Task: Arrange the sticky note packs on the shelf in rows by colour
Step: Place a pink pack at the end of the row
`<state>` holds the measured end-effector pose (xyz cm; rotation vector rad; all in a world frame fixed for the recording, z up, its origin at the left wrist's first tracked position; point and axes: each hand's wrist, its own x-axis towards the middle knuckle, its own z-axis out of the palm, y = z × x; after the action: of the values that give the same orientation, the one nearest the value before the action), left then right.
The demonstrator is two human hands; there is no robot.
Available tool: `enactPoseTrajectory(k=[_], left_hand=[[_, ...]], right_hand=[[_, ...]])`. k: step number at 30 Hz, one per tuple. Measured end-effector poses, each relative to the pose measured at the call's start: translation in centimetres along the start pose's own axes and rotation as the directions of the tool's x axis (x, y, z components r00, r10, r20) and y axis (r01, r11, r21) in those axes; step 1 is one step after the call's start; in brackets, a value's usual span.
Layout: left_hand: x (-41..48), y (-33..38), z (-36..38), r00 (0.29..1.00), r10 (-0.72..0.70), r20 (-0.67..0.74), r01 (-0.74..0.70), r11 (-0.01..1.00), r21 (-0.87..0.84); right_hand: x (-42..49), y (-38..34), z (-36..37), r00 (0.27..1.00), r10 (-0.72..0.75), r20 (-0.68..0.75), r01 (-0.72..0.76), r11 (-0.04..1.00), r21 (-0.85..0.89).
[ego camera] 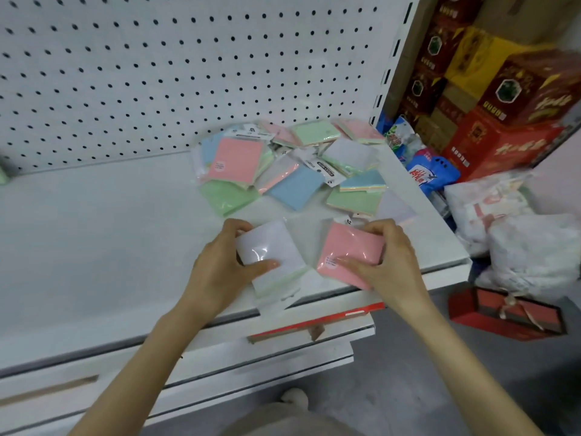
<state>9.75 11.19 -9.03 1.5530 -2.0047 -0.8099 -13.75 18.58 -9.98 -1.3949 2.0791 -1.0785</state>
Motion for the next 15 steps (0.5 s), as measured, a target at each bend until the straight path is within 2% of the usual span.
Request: enactPoseTrajectory(k=[4, 8, 12, 15], left_hand=[[-0.6, 0.7, -1.1, 0.998, -0.060, 0.023, 0.064, 0.980, -0.188], [-2.4, 1.3, -2.4, 0.986, -0.129, 0.109, 0.167, 0.845, -0.508], [-5.0, 1.7, -3.0, 0.976, -0.164, 0.141, 0.216, 0.768, -0.603], [-6.7, 1.4, -3.0, 0.976, -0.210, 0.063, 0.207, 0.787, -0.581]], right_hand=[[0.0, -0.5, -1.0, 0.996, 0.084, 0.006, -0.082, 0.955, 0.286], [-0.3, -1.0, -1.7, 0.991, 0.128, 0.046, -0.135, 0.872, 0.470], [-1.3, -1.9, -2.1, 0.981, 0.149, 0.127, -0.196, 0.772, 0.605], [-2.0, -2.8, -2.3, 0.973, 0.147, 0.176, -0.228, 0.700, 0.677]])
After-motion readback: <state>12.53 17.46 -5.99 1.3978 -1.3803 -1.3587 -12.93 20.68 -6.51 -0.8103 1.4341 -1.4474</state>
